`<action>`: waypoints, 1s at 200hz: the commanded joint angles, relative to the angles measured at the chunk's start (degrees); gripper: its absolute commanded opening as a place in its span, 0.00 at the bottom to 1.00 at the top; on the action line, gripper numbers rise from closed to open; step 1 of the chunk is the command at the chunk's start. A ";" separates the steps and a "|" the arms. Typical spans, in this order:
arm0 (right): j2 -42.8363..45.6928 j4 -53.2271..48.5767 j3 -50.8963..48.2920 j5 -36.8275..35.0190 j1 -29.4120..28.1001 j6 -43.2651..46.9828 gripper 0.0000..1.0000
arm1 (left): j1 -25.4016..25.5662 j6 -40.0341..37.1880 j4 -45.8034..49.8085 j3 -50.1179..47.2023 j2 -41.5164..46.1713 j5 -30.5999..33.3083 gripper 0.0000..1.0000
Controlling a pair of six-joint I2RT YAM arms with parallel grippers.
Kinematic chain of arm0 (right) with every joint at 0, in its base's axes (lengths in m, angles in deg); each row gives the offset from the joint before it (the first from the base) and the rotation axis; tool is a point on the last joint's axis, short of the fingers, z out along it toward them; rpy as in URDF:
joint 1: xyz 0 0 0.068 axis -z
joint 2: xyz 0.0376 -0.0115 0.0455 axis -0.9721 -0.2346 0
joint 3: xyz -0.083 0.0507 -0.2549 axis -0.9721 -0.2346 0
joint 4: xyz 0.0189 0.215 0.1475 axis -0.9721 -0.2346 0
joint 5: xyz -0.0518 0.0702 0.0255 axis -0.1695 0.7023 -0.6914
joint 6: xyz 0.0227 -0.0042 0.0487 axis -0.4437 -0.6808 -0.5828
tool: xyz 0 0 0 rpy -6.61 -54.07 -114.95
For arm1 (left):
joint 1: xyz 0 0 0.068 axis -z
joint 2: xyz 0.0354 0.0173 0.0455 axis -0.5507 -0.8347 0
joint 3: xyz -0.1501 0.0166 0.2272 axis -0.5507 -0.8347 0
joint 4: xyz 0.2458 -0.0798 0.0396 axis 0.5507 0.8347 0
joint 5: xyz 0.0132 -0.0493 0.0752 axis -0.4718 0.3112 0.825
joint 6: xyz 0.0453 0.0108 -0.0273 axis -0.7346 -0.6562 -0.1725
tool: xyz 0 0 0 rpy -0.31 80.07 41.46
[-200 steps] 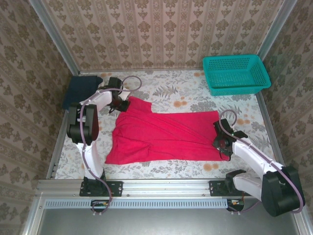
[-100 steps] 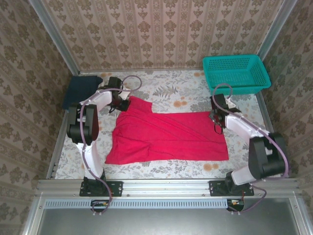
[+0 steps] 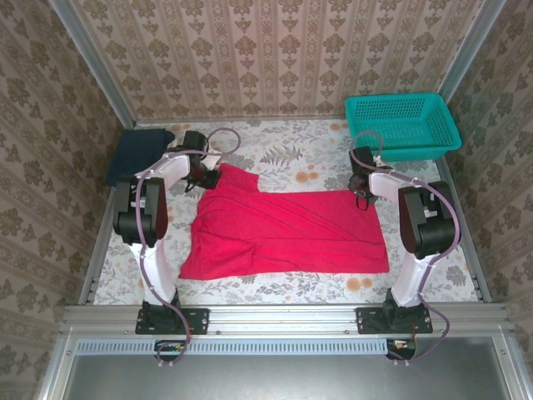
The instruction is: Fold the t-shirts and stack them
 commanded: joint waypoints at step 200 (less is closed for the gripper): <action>-7.62 -5.21 9.00 -0.09 -0.47 0.39 0.36 | -1.16 -0.96 0.37 0.00 -0.03 -1.57 0.00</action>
